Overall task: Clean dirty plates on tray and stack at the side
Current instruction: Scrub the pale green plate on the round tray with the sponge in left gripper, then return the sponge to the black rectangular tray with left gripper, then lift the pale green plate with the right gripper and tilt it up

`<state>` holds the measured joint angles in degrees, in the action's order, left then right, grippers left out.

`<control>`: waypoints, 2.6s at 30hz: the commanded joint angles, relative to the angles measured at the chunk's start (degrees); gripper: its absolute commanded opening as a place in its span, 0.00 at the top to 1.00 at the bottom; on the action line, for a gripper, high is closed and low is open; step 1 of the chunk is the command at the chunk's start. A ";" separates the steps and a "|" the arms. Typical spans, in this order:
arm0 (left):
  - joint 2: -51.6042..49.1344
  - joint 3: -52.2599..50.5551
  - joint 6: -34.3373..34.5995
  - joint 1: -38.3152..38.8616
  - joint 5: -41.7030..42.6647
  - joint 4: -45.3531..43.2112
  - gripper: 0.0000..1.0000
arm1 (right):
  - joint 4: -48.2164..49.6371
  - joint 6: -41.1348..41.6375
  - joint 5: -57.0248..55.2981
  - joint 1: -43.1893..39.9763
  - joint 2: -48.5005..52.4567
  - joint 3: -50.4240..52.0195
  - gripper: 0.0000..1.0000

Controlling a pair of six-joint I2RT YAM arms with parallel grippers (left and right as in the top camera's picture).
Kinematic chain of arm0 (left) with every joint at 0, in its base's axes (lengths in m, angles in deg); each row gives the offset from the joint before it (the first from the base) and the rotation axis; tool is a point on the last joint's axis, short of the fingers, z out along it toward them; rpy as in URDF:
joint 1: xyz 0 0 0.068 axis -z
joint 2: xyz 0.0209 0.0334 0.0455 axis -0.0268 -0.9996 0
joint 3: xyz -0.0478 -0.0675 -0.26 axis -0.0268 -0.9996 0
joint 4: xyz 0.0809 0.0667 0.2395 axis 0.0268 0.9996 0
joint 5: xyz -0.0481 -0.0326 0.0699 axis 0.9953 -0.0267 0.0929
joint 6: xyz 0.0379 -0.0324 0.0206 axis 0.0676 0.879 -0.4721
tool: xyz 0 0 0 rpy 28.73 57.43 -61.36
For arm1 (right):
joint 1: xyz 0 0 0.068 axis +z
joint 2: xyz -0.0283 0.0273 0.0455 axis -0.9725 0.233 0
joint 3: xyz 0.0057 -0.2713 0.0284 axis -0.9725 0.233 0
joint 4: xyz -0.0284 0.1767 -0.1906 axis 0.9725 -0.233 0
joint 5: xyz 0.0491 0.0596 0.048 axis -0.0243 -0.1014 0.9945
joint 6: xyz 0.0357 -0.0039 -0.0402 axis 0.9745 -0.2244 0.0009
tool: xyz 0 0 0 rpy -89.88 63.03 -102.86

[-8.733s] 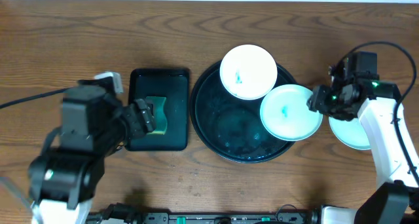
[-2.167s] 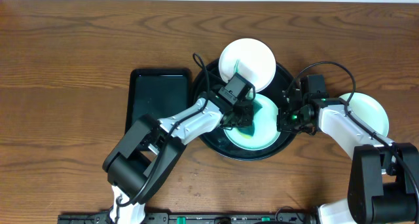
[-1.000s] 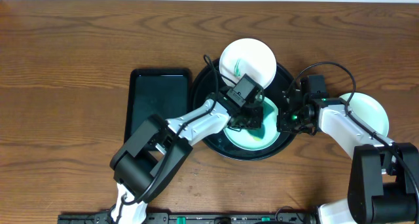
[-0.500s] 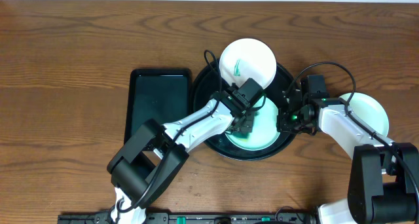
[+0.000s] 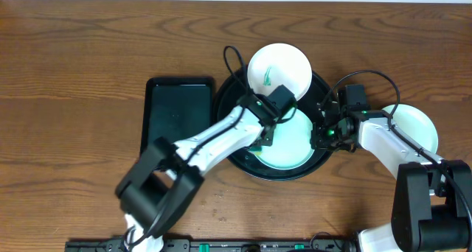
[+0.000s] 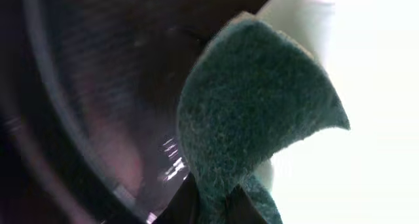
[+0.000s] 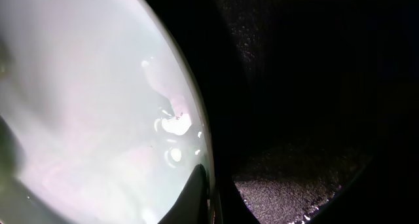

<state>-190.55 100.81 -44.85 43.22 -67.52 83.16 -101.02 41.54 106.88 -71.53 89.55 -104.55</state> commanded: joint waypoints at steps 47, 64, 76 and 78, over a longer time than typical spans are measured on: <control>49.40 -15.15 -12.04 -33.44 12.70 1.88 0.20 | -7.15 4.70 -3.28 -0.70 -26.91 -1.86 0.99; 49.13 -15.15 -12.04 -33.44 12.70 1.88 0.20 | 24.30 15.78 -17.22 26.51 -8.35 -10.64 0.98; 49.13 -15.15 -12.04 -33.44 12.70 1.88 0.20 | 45.09 -9.88 -43.36 42.60 -1.31 -14.71 0.99; 49.13 -15.15 -12.02 -33.44 12.70 1.88 0.20 | 46.21 -12.46 -46.29 44.24 -2.23 -14.71 0.99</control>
<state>-141.37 84.73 -56.54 9.86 -55.39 84.95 -55.93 37.62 69.63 -29.39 90.03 -117.73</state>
